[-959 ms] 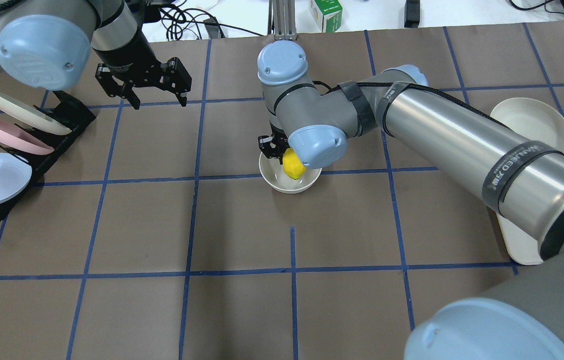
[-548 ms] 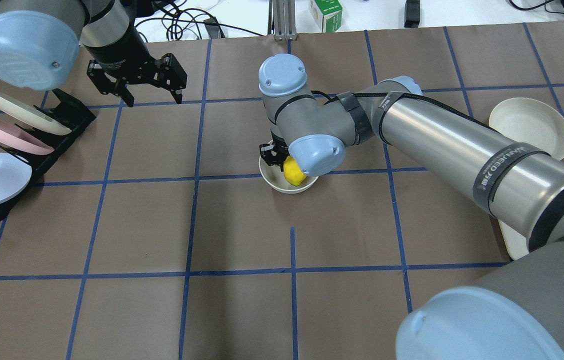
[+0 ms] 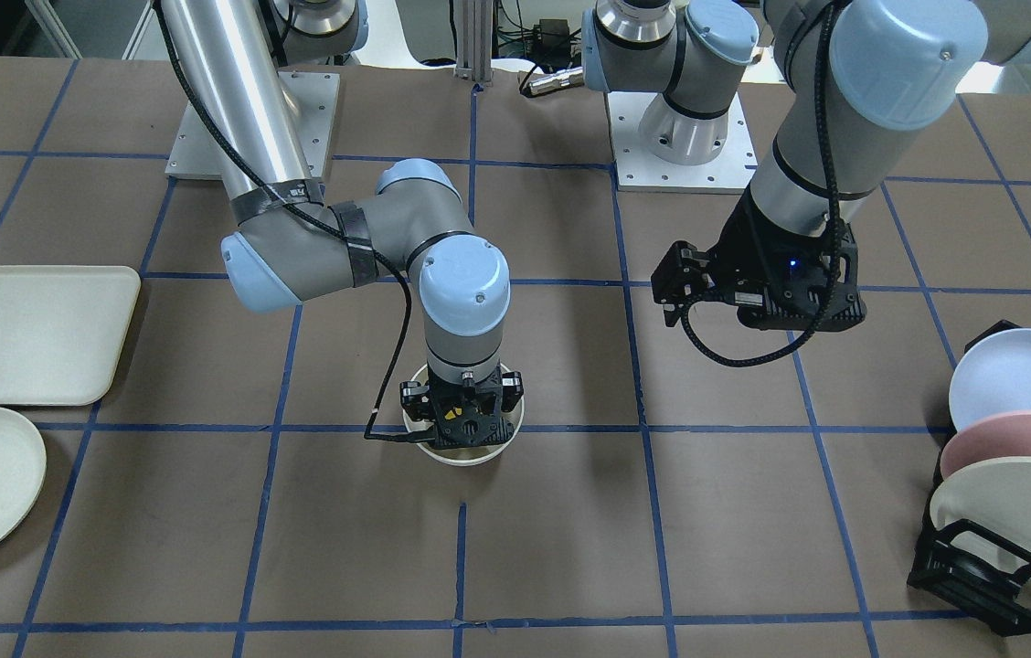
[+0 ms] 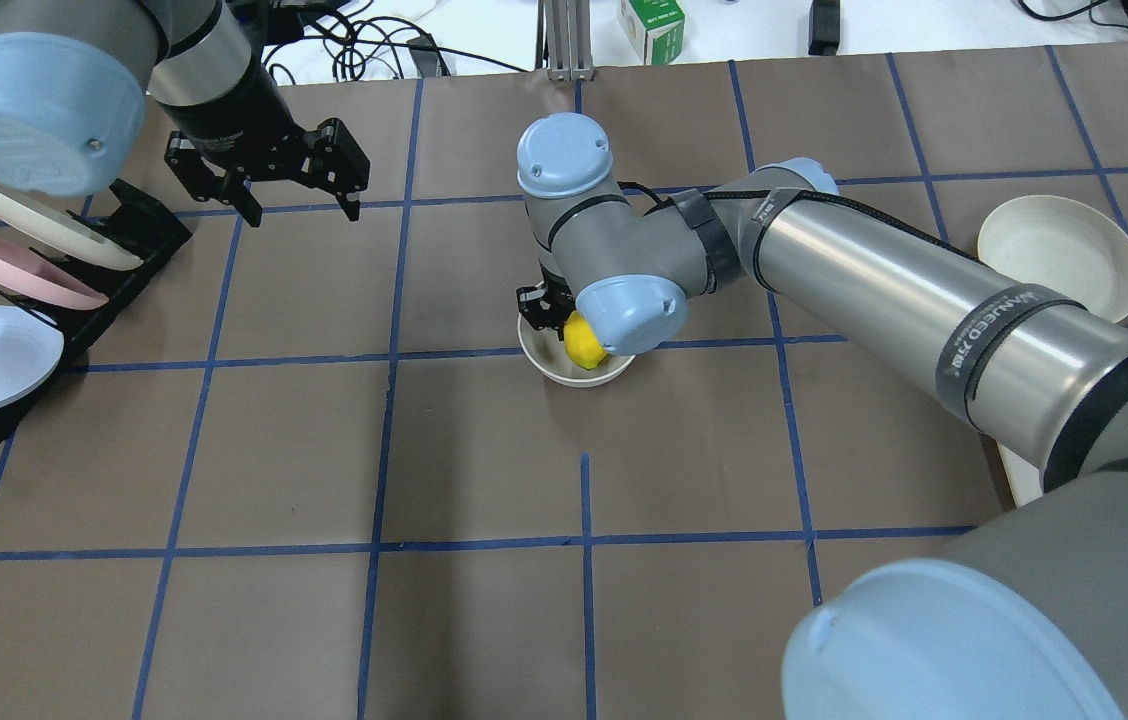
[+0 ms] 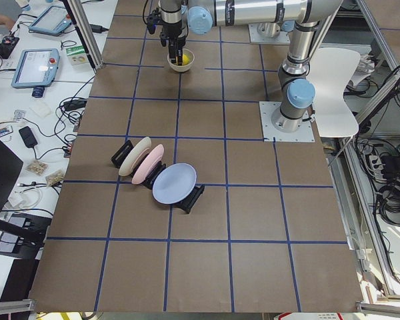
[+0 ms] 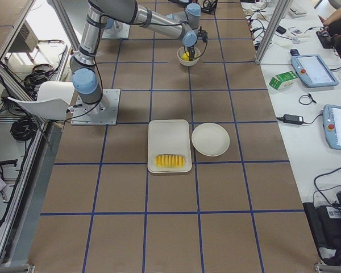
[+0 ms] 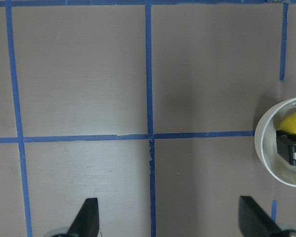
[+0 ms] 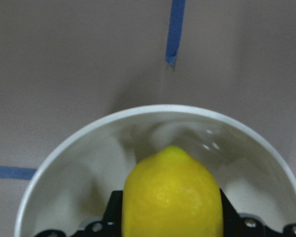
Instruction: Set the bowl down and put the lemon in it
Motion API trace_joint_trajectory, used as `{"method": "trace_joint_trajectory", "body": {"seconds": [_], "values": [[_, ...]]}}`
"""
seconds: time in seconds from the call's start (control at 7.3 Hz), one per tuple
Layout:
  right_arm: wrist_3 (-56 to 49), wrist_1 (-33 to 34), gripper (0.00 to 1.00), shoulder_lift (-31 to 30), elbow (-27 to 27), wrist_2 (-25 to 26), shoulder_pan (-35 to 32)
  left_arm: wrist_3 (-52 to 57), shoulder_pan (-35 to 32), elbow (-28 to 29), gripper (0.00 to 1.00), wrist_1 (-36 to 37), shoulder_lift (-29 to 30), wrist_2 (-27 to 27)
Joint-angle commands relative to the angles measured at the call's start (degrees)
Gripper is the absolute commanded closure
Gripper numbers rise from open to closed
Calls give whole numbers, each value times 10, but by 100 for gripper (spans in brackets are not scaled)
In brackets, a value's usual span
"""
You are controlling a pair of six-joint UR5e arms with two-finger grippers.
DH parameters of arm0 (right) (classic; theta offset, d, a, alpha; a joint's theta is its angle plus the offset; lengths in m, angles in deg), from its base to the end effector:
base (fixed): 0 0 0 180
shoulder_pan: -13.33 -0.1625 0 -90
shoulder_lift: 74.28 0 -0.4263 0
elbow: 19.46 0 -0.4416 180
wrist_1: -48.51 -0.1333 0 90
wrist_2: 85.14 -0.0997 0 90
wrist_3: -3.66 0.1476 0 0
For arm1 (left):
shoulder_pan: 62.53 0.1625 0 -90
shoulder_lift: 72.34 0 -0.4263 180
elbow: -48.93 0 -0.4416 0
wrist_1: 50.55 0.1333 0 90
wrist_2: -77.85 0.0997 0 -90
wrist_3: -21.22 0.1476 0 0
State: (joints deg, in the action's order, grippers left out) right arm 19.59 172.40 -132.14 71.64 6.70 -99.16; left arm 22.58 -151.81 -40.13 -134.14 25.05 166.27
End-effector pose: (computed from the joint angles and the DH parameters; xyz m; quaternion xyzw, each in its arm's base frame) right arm 0.3856 -0.5953 0.1350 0.0571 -0.9982 0.0106 0.0133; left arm -0.1299 -0.5949 0.3880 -0.0056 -0.9999 -0.0001 0.0138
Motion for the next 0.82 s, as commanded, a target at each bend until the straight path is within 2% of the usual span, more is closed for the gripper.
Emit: {"method": "trace_joint_trajectory", "body": {"seconds": [0.0, 0.14, 0.41, 0.68], "values": [[2, 0, 0, -2, -2, -2, 0, 2, 3, -34, 0, 1, -33, -1], [2, 0, 0, -12, -7, -2, 1, 2, 2, -35, 0, -1, -37, 2], [0, -25, 0, -87, -7, 1, 11, 2, 2, -35, 0, -5, -44, 1], [-3, -146, 0, -177, -8, 2, 46, 2, 3, -35, 0, -4, -47, 1]]}}
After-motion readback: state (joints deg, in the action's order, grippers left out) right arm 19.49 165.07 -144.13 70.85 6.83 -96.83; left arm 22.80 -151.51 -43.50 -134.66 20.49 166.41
